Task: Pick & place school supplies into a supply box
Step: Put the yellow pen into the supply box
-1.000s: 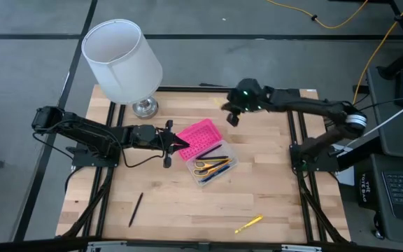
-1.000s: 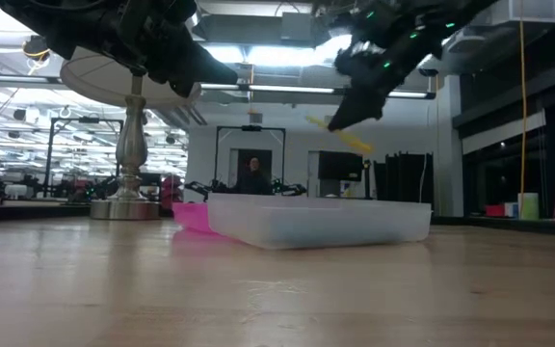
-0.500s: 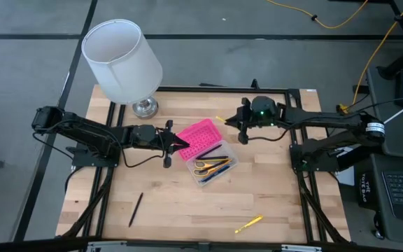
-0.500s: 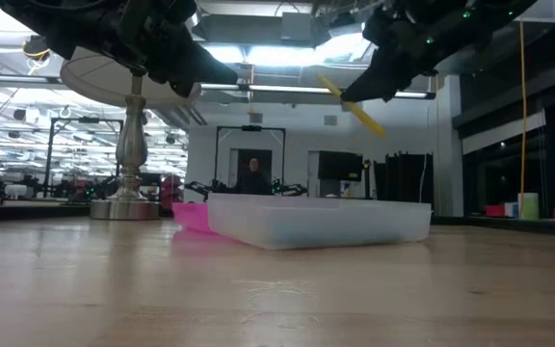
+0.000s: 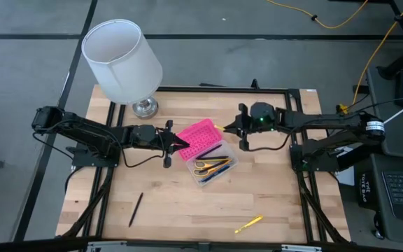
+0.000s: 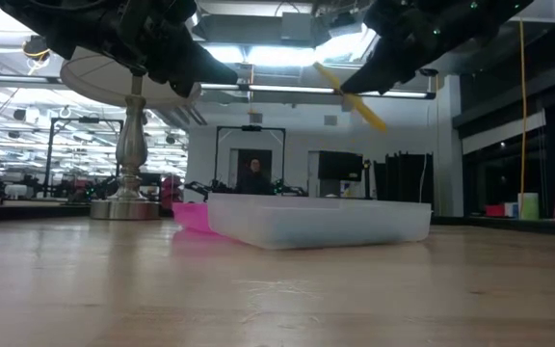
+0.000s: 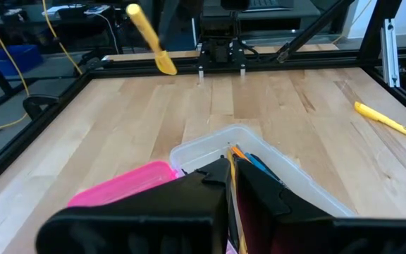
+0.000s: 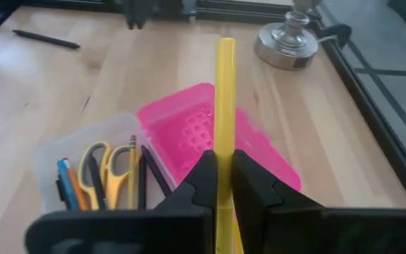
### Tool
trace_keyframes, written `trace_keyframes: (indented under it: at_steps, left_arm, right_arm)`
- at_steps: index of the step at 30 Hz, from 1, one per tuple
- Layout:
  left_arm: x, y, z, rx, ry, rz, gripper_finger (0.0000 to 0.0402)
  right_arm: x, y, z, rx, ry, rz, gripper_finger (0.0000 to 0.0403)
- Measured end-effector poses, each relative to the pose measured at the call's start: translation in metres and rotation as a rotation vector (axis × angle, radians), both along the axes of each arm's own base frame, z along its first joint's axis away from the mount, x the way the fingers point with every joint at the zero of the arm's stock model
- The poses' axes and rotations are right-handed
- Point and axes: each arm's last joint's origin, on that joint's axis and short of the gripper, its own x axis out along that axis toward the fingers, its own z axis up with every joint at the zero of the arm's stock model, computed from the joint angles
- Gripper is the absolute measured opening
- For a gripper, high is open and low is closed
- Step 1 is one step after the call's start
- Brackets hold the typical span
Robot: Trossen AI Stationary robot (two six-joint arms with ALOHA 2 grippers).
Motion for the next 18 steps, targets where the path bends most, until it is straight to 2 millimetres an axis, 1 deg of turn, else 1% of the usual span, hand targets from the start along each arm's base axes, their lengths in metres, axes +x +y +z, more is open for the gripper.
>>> trace_keyframes:
  at_steps: [11,18]
  left_arm:
    - [0.0,0.0,0.0,0.0,0.0,0.0,0.0017]
    - [0.0,0.0,0.0,-0.001,0.0,0.0,0.0017]
  right_arm:
    - [0.003,0.021,0.0,-0.03,0.0,0.124,0.0027]
    - [0.008,0.043,0.0,-0.016,-0.027,0.2,0.0027]
